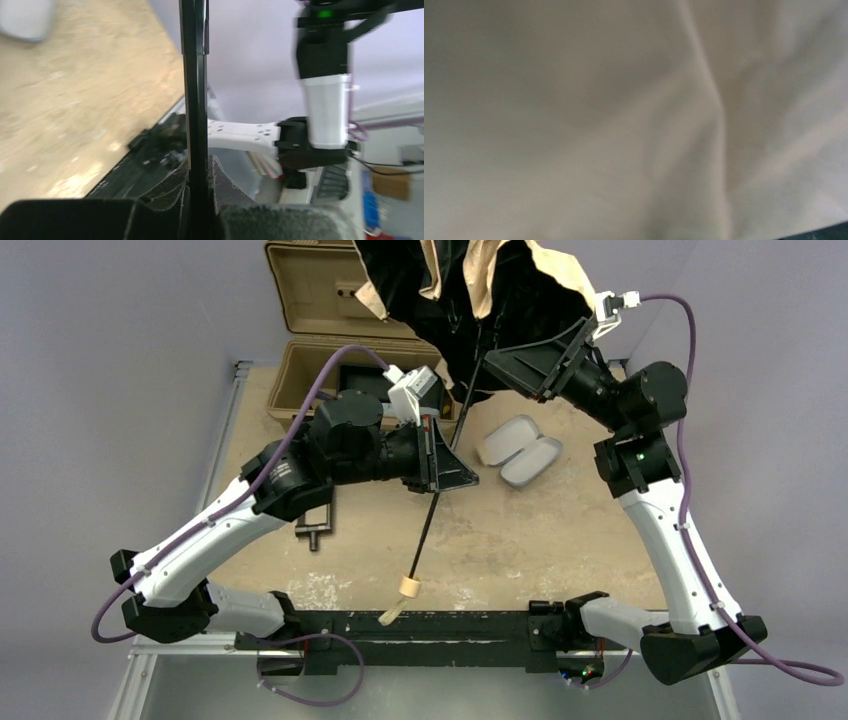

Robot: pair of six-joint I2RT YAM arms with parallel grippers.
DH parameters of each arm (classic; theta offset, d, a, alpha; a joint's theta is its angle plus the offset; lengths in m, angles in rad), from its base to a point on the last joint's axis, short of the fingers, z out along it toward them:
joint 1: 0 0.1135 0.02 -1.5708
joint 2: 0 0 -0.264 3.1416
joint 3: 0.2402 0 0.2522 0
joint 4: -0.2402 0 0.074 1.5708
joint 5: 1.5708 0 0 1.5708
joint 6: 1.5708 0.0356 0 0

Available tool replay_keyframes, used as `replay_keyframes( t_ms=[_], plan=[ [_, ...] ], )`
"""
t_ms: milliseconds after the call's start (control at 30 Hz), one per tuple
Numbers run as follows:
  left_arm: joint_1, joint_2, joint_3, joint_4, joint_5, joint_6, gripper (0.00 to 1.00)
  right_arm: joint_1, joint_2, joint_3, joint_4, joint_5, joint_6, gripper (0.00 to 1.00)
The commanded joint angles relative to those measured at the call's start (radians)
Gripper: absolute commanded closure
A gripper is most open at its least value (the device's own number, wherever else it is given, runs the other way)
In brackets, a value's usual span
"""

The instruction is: Open the umbrella

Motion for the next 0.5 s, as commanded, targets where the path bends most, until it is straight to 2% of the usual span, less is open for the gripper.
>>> replay_keyframes(
  t_ms=[0,100,200,467],
  plan=[
    [-0.007,0.017,0.189,-0.259,-0.204,0.178,1.00,0.000,-0.003,0.114,-0.374,0.132,-0.243,0.02],
    [-0.020,0.070,0.304,-0.418,-0.301,0.203,1.00,-0.001,0.014,0.192,-0.584,0.244,-0.332,0.01],
    [-0.032,0.102,0.355,-0.498,-0.364,0.206,1.00,-0.004,0.028,0.254,-0.707,0.364,-0.374,0.01],
    [-0.056,0.118,0.354,-0.469,-0.316,0.189,1.00,-0.023,0.040,0.264,-0.729,0.449,-0.353,0.03]
  ],
)
